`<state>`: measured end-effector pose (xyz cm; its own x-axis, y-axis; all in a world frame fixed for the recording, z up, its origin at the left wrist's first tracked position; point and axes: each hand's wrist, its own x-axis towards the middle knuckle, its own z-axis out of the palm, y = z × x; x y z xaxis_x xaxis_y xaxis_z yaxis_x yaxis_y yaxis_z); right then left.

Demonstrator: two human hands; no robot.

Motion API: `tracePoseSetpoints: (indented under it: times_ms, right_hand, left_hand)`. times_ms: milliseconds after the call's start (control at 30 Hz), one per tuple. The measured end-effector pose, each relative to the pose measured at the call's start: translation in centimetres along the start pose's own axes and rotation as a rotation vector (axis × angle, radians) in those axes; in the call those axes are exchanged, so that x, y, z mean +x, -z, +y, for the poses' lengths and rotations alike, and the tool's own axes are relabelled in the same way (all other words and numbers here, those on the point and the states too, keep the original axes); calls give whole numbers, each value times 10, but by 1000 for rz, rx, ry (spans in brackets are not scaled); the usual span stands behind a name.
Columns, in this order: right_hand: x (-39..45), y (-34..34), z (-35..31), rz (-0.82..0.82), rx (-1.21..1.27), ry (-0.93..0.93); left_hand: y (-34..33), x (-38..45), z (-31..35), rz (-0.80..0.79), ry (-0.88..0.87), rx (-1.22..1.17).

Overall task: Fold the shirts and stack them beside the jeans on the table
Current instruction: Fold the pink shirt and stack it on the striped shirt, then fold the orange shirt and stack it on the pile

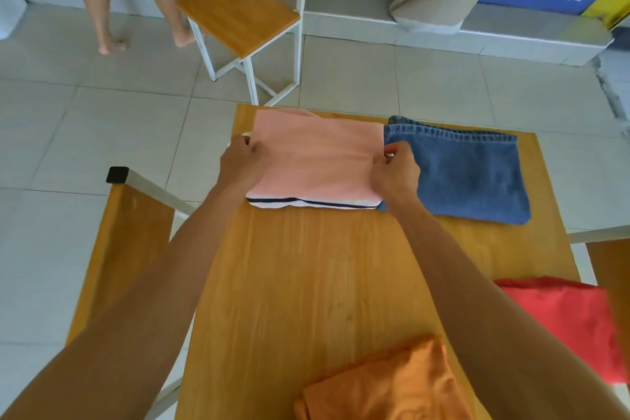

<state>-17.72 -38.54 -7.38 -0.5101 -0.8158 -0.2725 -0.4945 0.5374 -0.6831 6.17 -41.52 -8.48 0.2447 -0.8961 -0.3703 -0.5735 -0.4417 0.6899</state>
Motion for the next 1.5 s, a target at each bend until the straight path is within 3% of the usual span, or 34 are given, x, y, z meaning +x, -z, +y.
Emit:
tracePoseSetpoints:
  times_ms: [67, 133, 200, 267, 367, 633, 800, 900, 1000, 1100, 1300, 1500]
  right_hand:
    - [-3, 1, -10, 115, -124, 109]
    - [-9, -6, -22, 177, -274, 323]
    - [-17, -19, -35, 133, -446, 548]
    - [-24, -38, -38, -20, -605, 685]
    - [-29, -59, -18, -237, -632, 608]
    - [-13, -22, 19, -213, -715, 259]
    - [-41, 27, 49, -112, -740, 228]
    - [-91, 57, 80, -45, -610, 222]
    - [-140, 79, 116, -99, -503, 145]
    - [-174, 96, 154, -161, -450, 125]
    - [-212, 118, 202, -238, -478, 19]
    - [-226, 133, 221, -306, -458, -97]
  left_hand:
    - [1, -2, 11, 191, -128, 170]
    - [-4, -7, 21, 359, -398, 278]
    - [-16, -3, 26, 332, -602, 414]
    - [-31, 4, 17, 174, -610, 581]
    - [-40, 15, -3, 25, -503, 645]
    - [-40, 21, -4, -49, -476, 559]
    - [-32, 21, 3, -140, -410, 600]
    - [-26, 5, 1, -43, -445, 509]
    - [-23, -43, -20, 136, -452, 341]
    - [-22, -124, -46, 170, -431, 119]
    - [-32, -312, -108, -73, 8, 62]
    - [-51, -402, -118, -221, 368, -37]
